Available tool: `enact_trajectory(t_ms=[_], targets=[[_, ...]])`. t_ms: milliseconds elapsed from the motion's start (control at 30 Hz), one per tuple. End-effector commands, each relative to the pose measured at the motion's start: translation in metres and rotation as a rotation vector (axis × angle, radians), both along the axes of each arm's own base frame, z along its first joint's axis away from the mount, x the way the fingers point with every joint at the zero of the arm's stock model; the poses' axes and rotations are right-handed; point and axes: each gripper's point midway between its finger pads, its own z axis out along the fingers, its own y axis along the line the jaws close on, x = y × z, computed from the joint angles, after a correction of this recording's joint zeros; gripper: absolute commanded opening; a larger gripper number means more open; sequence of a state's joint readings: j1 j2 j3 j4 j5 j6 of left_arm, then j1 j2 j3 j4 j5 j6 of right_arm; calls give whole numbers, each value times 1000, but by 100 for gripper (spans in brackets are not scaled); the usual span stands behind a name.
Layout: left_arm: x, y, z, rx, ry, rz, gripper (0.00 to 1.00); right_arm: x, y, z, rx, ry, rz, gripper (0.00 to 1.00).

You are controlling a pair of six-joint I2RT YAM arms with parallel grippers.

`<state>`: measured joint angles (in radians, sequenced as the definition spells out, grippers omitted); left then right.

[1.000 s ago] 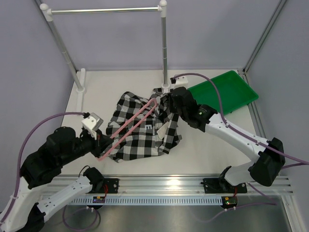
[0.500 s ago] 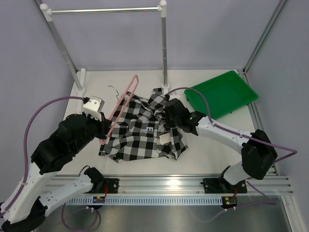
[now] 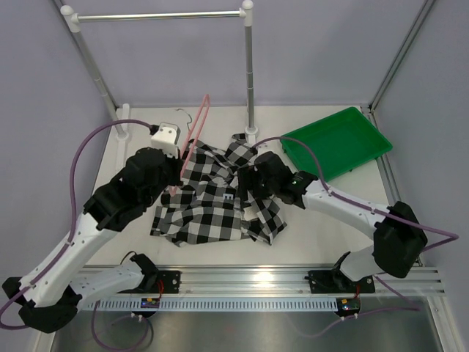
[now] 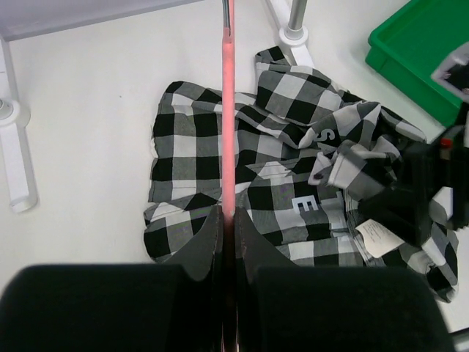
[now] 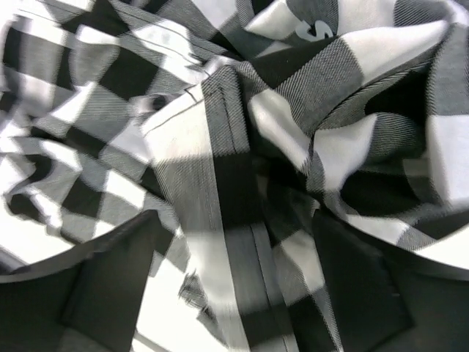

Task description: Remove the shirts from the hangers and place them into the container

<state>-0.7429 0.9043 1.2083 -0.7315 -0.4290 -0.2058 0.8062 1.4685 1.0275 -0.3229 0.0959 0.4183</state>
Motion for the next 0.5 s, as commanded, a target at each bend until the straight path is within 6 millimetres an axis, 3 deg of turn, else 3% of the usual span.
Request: enact_trajectory(t_ms=[0,233,300,400,467], targets=[[22,-8,54,-91,-148,35,0,-8,-1,55,83,-98,36,99],[54,-16,75,-69,-187,51,0,-31,-45,132,142,-252,6,99],[62,-15,91,-95,-214,52,0,-41,-57,155,183,-313,6,99],[80,-9,109,-123,-256,52,0,-56,-74,178,223,-376,12,99],[93,-6,121,-131,-273,43,0,-62,-83,182,226,-399,16,99]])
